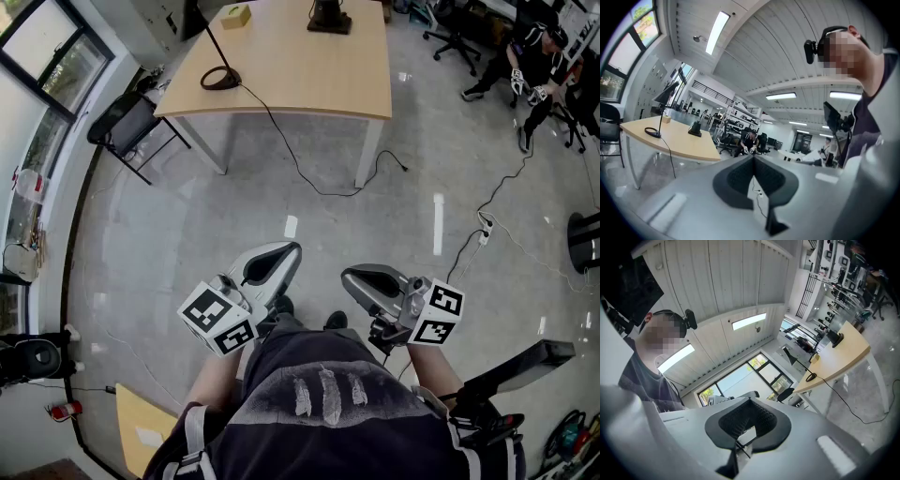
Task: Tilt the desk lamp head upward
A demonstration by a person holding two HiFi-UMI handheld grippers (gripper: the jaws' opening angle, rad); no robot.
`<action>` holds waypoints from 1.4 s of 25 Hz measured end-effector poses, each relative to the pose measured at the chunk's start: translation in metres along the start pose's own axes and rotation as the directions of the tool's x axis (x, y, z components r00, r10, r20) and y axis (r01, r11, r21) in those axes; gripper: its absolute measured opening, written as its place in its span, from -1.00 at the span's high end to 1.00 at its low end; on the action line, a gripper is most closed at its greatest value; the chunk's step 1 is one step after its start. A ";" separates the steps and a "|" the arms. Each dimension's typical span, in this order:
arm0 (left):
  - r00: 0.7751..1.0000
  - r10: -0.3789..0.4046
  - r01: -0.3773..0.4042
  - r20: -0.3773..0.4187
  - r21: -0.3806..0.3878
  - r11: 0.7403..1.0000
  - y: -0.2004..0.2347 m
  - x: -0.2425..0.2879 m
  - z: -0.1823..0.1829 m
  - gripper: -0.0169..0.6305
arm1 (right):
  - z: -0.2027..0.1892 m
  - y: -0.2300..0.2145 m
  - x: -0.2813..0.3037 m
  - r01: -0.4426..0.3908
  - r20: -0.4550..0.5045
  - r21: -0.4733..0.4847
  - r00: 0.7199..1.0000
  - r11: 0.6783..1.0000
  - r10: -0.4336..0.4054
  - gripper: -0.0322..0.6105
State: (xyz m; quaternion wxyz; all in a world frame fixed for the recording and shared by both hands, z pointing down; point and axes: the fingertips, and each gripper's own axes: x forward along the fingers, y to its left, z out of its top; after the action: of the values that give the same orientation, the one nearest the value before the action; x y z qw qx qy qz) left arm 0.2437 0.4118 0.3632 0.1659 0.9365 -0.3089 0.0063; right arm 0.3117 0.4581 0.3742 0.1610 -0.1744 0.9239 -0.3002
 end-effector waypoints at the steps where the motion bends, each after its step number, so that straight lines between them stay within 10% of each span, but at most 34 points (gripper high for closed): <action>1: 1.000 0.004 -0.004 0.004 -0.005 1.000 0.005 -0.007 0.002 0.94 | -0.003 0.003 0.008 0.000 -0.006 0.000 1.000 1.000 0.000 0.90; 35: 0.963 0.113 -0.081 0.247 -0.136 0.987 0.219 -0.215 0.061 0.94 | -0.069 0.031 0.304 -0.027 -0.261 0.006 0.965 1.000 0.028 0.90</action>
State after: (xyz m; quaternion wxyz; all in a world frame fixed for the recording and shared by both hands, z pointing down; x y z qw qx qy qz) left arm -0.0631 0.3512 0.3480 0.1825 0.9012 -0.3728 -0.1246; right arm 0.0069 0.3886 0.3499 0.0424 -0.1203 0.9390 -0.3194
